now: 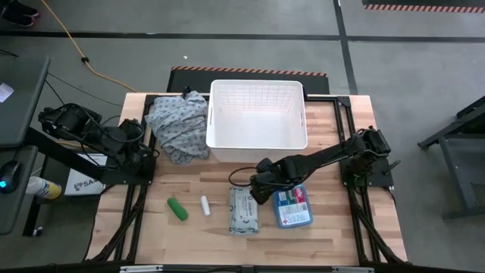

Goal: Pick & place medical supplies in basket/bin
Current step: Put the orange pill bottle in the white bin

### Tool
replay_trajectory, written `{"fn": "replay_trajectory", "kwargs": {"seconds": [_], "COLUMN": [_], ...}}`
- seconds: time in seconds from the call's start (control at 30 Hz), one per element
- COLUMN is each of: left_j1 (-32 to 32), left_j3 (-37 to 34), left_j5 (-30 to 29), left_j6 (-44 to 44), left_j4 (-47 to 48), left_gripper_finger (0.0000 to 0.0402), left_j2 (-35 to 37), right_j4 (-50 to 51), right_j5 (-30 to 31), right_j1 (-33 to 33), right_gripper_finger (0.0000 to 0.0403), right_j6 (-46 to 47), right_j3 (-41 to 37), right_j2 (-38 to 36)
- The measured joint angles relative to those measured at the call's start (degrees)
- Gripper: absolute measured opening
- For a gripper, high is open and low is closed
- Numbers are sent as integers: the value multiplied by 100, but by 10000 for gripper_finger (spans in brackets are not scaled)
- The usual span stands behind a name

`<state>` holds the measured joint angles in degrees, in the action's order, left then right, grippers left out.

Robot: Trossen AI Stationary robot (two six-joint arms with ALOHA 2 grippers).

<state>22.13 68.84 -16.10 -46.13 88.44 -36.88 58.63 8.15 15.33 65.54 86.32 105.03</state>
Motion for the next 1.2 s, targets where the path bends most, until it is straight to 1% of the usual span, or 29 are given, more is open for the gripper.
{"fn": "replay_trajectory", "kwargs": {"seconds": [0.63,1.2], "left_j1": [1,2], "left_j3": [0,0], "left_j5": [-2,-4], "left_j6": [-2,-2], "left_j4": [0,0], "left_gripper_finger": [40,40], "left_j2": [0,0], "right_j4": [-78,-83], "right_j5": [324,344], "right_j1": [7,7], "right_gripper_finger": [220,220], "right_j6": [-94,-107], "right_j3": [0,0], "right_j2": [0,0]}}
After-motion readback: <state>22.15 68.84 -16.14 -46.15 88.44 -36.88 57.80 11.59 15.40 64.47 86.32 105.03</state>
